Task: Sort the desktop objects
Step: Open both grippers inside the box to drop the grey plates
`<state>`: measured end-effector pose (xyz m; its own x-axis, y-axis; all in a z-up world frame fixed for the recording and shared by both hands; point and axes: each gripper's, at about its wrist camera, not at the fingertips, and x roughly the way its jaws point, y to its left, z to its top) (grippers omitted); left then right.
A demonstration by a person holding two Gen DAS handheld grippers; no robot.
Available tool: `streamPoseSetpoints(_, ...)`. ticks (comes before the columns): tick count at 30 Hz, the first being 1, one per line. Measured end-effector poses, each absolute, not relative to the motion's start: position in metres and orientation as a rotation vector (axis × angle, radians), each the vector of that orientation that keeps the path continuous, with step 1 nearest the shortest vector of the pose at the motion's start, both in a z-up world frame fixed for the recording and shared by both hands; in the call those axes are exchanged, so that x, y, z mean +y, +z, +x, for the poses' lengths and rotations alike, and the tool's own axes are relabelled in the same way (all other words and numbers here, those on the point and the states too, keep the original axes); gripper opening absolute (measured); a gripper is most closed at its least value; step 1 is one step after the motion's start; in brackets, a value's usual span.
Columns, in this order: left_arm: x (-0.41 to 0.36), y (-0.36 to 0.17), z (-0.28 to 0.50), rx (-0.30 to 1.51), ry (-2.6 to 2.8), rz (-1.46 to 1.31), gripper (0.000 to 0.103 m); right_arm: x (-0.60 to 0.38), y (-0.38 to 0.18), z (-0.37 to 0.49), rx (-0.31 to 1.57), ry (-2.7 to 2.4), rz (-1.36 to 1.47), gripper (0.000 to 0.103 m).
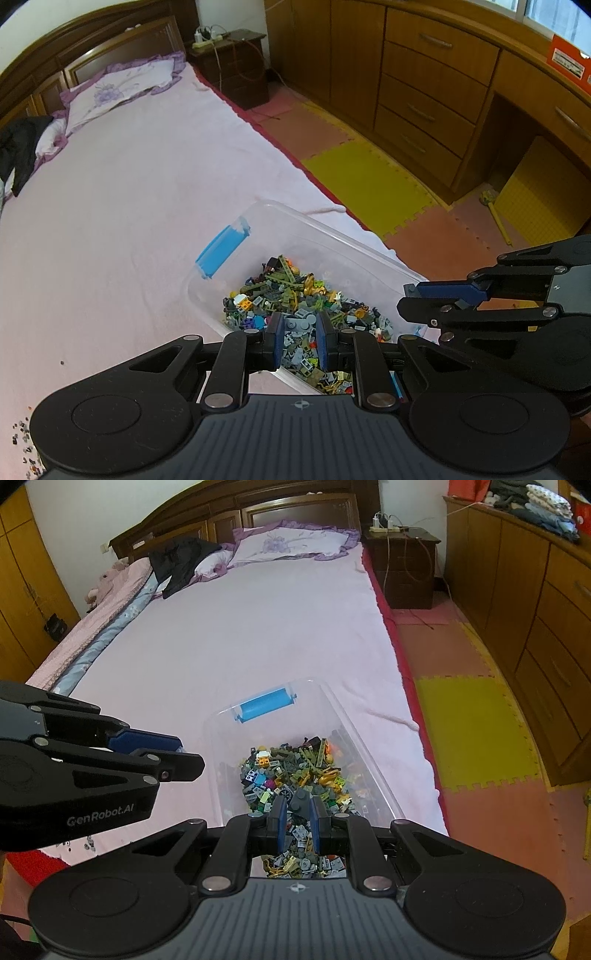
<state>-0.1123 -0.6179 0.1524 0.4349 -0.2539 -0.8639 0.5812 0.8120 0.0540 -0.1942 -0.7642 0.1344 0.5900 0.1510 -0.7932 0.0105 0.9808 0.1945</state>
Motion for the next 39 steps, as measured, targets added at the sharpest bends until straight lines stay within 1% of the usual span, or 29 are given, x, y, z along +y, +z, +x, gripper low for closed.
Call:
streamPoseSetpoints(34,-0.624,0.148,-0.11,1.0,-0.54,0.374,0.02,-0.774,0.129,-0.18,0.96,0.084,0.168,0.015)
streamPoseSetpoints(39,-0.624,0.149,-0.112,0.995,-0.54,0.379,0.021,-0.774,0.129,-0.18,0.949,0.076,0.161,0.021)
